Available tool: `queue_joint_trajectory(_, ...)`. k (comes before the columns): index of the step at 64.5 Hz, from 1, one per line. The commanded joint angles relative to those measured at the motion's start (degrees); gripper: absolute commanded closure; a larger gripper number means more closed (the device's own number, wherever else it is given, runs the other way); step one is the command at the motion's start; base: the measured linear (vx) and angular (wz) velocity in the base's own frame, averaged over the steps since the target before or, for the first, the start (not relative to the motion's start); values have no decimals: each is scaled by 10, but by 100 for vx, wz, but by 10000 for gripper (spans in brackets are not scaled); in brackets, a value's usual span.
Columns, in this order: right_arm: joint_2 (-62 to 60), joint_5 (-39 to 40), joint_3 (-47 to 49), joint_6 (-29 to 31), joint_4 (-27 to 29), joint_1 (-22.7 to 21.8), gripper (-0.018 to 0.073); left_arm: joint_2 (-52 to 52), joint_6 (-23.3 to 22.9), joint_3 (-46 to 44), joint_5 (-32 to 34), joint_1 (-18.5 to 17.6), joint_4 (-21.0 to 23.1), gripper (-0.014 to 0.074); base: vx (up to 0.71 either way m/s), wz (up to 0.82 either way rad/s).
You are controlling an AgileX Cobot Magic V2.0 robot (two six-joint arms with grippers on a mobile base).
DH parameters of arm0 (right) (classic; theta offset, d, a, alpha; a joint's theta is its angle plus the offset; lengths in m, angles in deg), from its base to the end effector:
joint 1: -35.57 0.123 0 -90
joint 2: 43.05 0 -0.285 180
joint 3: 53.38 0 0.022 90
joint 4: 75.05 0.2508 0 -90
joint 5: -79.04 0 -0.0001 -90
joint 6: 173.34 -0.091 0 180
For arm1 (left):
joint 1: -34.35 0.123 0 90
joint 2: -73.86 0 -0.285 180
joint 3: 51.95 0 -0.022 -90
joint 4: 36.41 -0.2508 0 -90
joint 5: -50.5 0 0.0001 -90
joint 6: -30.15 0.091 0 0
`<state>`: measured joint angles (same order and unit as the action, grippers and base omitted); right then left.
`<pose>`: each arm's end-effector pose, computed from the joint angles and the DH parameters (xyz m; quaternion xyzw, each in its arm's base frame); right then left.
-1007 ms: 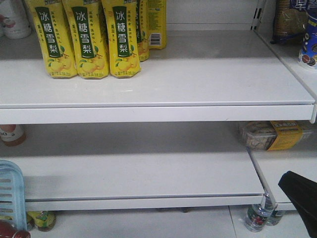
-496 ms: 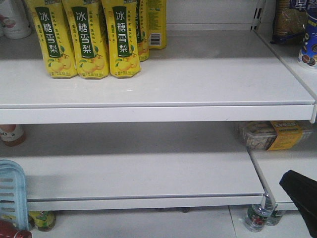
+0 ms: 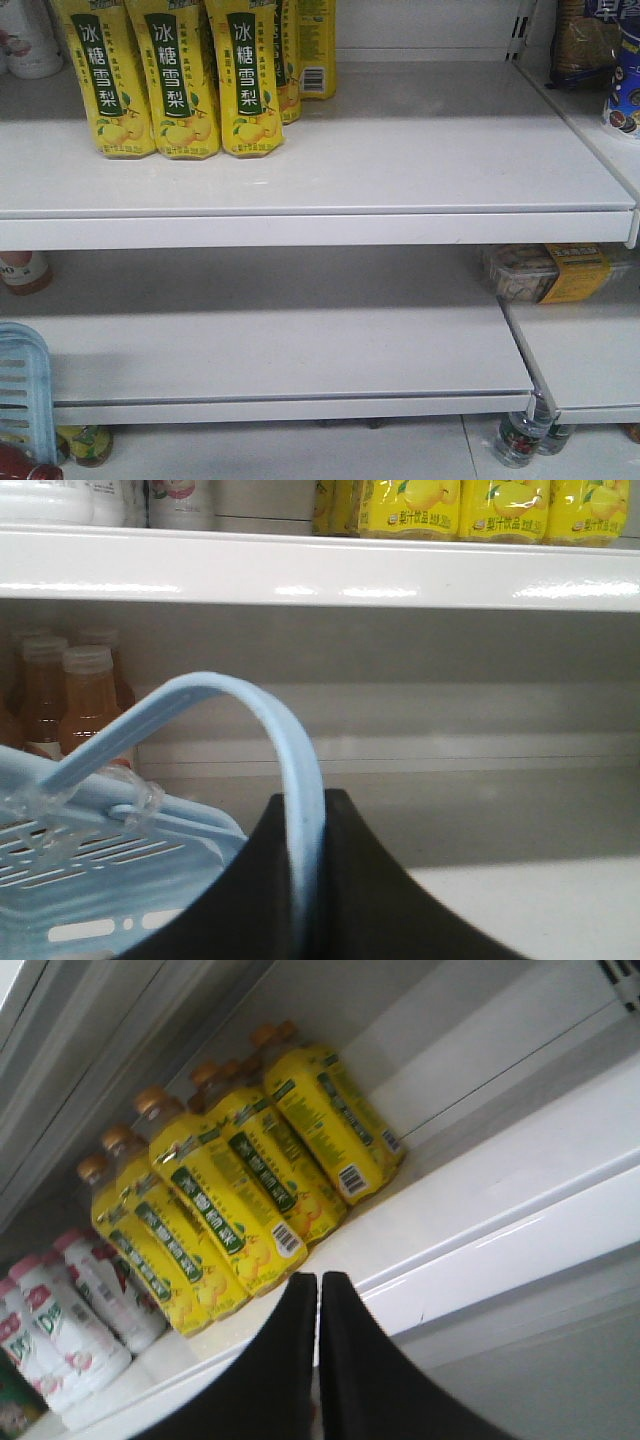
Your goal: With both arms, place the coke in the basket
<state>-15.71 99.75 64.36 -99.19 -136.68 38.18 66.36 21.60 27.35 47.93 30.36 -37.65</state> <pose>0.0812 0.0320 0.2935 0.1198 0.6312 0.4036 0.6515 0.0575 -0.0039 0.1971 -0.0207 0.7029 -0.0697 0.7076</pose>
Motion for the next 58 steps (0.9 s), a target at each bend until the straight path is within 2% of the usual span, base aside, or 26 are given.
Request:
queue_joint_trajectory(1,4,1,16,-23,55,-1,564,13,20,-2,97,1,-21,603,0,0)
queue_joint_trajectory(7,4,-15,14,-5,95,15,564,13,20,-2,97,1,-21,603,0,0)
queue_joint_trajectory(12,4,-44,14,81,171,34,564,13,20,-2,97,1,-21,603,0,0)
queue_joint_trajectory(16,3,-71,14,220,271,47,564,13,20,-2,97,1,-21,603,0,0)
queue_joint_trajectory(22,-3,-89,-10,461,481,65,564,13,20,-2,97,1,-21,603,0,0)
queue_joint_trajectory(26,-19,-81,-40,586,559,68,564,13,20,-2,97,1,-21,603,0,0)
queue_joint_trajectory(30,-45,-70,-80,648,609,67,564,13,20,-2,97,1,-21,603,0,0)
queue_joint_trajectory(33,-73,-63,-107,669,616,66,564,13,20,-2,97,1,-21,603,0,0)
queue_joint_trajectory(42,-163,-64,-174,706,573,66,564,13,20,-2,97,1,-21,603,0,0)
queue_joint_trajectory(44,-177,-105,-172,710,565,66,564,13,20,-2,97,1,-21,603,0,0)
queue_joint_trajectory(53,-211,-195,-172,746,552,63,564,13,20,-2,97,1,-21,603,0,0)
queue_joint_trajectory(58,-212,-242,-172,755,553,43,564,13,20,-2,97,1,-21,603,0,0)
